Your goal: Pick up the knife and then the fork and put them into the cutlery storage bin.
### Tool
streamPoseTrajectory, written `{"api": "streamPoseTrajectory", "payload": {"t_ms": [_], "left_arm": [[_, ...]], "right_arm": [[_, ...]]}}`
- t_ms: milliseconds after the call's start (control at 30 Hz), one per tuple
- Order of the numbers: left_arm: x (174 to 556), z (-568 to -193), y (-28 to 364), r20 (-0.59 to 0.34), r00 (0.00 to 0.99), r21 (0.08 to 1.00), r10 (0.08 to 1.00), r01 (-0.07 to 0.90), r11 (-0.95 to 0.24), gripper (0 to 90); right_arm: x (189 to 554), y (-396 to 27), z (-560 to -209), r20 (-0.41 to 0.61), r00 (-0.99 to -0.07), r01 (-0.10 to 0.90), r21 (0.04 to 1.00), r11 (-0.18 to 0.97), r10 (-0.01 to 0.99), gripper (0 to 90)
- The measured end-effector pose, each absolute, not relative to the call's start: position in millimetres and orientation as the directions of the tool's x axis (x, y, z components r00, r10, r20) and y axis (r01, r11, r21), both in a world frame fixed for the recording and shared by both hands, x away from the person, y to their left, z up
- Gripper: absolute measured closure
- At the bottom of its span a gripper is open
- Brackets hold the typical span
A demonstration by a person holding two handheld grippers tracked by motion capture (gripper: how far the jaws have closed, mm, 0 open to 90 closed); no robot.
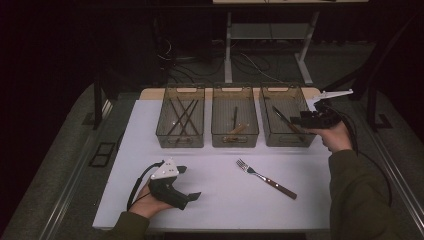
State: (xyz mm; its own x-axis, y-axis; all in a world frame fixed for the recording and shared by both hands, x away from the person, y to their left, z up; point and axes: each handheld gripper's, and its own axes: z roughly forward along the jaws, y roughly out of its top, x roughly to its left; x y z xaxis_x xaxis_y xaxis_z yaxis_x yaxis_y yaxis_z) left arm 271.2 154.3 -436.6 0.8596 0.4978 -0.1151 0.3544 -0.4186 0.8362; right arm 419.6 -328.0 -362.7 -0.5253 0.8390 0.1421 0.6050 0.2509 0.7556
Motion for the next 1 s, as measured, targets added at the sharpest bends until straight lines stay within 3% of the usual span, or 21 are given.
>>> {"api": "streamPoseTrajectory", "payload": {"t_ms": [400, 1000], "left_arm": [[271, -437, 154, -0.114, 0.858, 0.836, 0.5, 0.355, -0.419, 0.0], [270, -437, 153, -0.114, 0.86, 0.834, 0.498, 0.355, -0.422, 0.0]], "right_arm": [[373, -315, -355, 0.165, -0.61, 0.549, 0.793, 0.263, 0.775, 36.2], [329, -301, -387, 0.145, -0.666, 0.518, 0.796, 0.313, 0.732, 34.1]]}}
